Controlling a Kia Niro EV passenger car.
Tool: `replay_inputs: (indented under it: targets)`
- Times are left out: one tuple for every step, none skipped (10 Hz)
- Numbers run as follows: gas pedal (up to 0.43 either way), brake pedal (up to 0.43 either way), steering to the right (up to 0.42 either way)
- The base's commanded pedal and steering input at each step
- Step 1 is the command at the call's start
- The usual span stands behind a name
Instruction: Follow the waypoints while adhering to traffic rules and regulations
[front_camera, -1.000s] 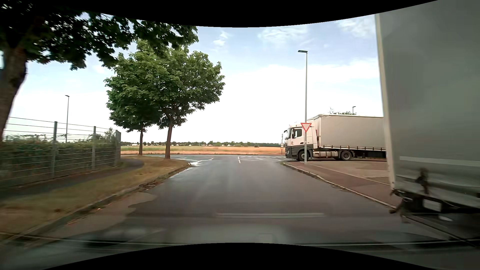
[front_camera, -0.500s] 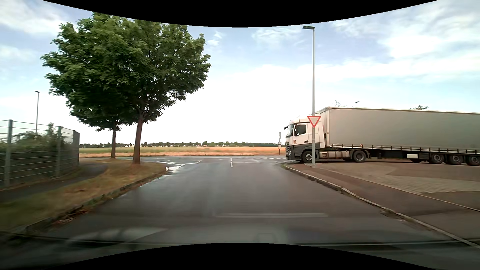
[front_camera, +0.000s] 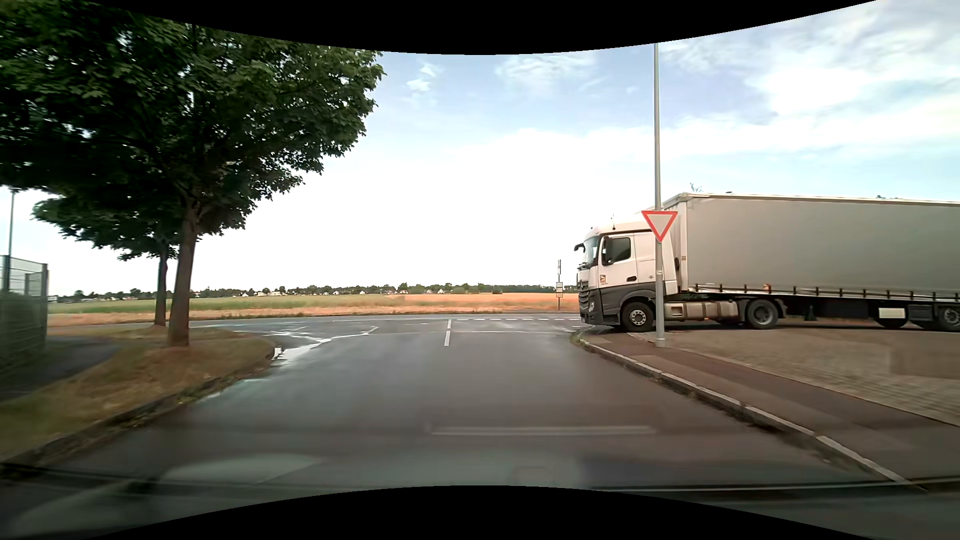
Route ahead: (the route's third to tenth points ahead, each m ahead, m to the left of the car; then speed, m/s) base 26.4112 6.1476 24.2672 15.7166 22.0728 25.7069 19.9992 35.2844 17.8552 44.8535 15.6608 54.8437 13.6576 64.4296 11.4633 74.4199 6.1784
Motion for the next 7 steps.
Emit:
replay_inputs:
  targets:
    - [0.0, 0.159, 0.014]
    - [0.0, 0.14, 0.008]
    - [0.0, 0.134, 0.004]
    - [0.0, 0.134, 0.004]
    - [0.0, 0.146, 0.0]
    - [0.0, 0.159, -0.006]
    - [0.0, 0.165, -0.006]
